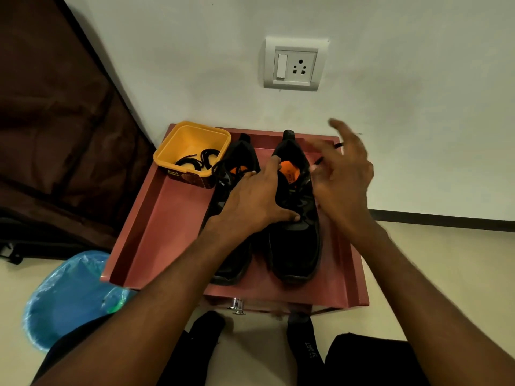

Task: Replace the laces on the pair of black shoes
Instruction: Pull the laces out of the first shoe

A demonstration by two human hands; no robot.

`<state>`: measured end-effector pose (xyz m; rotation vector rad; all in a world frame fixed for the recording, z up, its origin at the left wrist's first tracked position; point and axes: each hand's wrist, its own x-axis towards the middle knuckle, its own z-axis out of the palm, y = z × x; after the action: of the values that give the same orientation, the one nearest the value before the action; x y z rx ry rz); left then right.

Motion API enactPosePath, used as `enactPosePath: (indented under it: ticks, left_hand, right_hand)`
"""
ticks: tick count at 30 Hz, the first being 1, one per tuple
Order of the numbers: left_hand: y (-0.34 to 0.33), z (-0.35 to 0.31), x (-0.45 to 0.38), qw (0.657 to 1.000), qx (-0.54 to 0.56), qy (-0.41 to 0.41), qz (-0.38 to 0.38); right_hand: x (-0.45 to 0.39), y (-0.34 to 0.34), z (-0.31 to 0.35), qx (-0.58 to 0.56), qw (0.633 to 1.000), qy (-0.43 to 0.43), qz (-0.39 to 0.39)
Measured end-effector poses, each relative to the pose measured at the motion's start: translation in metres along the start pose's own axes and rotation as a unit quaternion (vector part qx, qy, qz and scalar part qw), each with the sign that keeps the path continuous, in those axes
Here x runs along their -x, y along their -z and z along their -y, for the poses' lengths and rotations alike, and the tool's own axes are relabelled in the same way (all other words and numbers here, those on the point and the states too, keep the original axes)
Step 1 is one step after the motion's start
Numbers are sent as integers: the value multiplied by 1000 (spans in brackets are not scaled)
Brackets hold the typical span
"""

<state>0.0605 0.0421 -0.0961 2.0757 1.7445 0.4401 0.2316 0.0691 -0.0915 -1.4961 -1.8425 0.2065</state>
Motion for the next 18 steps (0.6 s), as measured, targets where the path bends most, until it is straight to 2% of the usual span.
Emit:
enactPosePath:
  ticks: [2,3,4,6,8,9,10,11,12,13,14,15,16,17,18]
  left_hand:
    - [-1,1,0,1000,11,-2,4]
    - [-1,1,0,1000,15,-1,5]
    - [0,0,0,1000,15,0,6]
    - [0,-2,0,1000,5,4,6]
    - [2,-3,1,1000,-7,12,3]
    - [3,-3,1,1000,-8,14,0]
    - [4,-3,2,1000,-6,17,-1]
    - [5,-2,2,1000,-1,17,0]
    - [6,-2,3,1000,2,16,2]
    - [5,-2,2,1000,1,17,5]
    - [6,-3,2,1000,-1,17,7]
    - [5,-4,2,1000,-3,16,6]
    - [4,-5,2,1000,-3,13,5]
    - [4,-4,2,1000,-3,10,5]
    - [4,-4,2,1000,0,6,5]
  right_hand:
    - [7,-9,1,104,985,42,133]
    - [9,-14,-1,114,978,36,169]
    - [10,-17,-2,113,978,29,171]
    - [10,-18,-3,81,991,8,106]
    - [3,-13,3,-51,996,-79,0]
    - [-1,-8,8,-161,976,-136,-56]
    - [-4,-4,9,-264,939,-189,-110]
    - [-5,0,9,-338,900,-228,-153]
    - [-5,1,7,-363,877,-256,-181]
    - [-5,1,5,-348,879,-267,-187]
    - [-4,0,2,-297,903,-257,-173]
    - [-2,-2,0,-213,942,-222,-133]
    - [0,-3,-1,-117,977,-159,-79]
    - [1,-5,0,-37,995,-89,-21]
    - [2,-7,1,28,999,-30,36]
